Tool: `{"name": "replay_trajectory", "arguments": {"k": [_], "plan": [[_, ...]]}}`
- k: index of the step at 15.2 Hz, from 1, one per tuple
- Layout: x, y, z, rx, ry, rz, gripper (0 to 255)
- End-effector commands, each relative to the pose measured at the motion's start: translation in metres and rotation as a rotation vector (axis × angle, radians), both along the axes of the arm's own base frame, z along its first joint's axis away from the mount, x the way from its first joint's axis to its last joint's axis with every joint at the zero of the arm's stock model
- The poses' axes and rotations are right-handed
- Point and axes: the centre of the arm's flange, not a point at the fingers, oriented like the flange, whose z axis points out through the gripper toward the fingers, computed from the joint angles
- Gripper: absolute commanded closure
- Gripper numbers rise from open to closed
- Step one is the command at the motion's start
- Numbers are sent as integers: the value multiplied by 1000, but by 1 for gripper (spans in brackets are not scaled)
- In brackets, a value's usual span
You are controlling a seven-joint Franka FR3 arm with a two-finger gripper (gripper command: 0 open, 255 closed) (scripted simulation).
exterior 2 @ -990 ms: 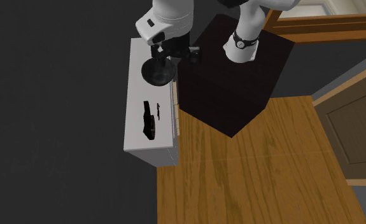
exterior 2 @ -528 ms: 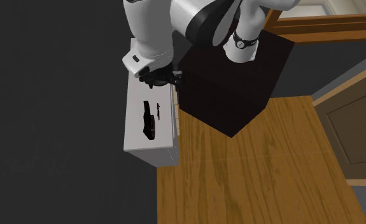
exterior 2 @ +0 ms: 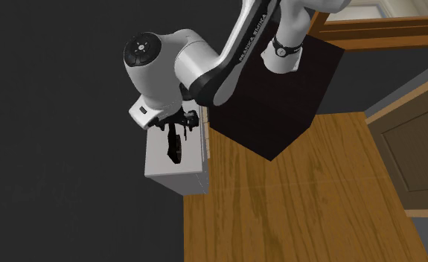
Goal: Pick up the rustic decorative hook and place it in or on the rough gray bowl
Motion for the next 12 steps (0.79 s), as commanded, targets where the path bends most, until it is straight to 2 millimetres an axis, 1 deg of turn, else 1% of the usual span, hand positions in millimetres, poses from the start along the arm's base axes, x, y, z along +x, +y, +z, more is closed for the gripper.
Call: {"name": "replay_trajectory", "arguments": {"k": [1,4,5,12], "plan": [[16,-3,-19,2,-2,29,0],[43,-7,-47,3,-5,71,0],[49,-7,-52,3,-6,79,0],[49,-7,-89,3,-6,79,0]]}}
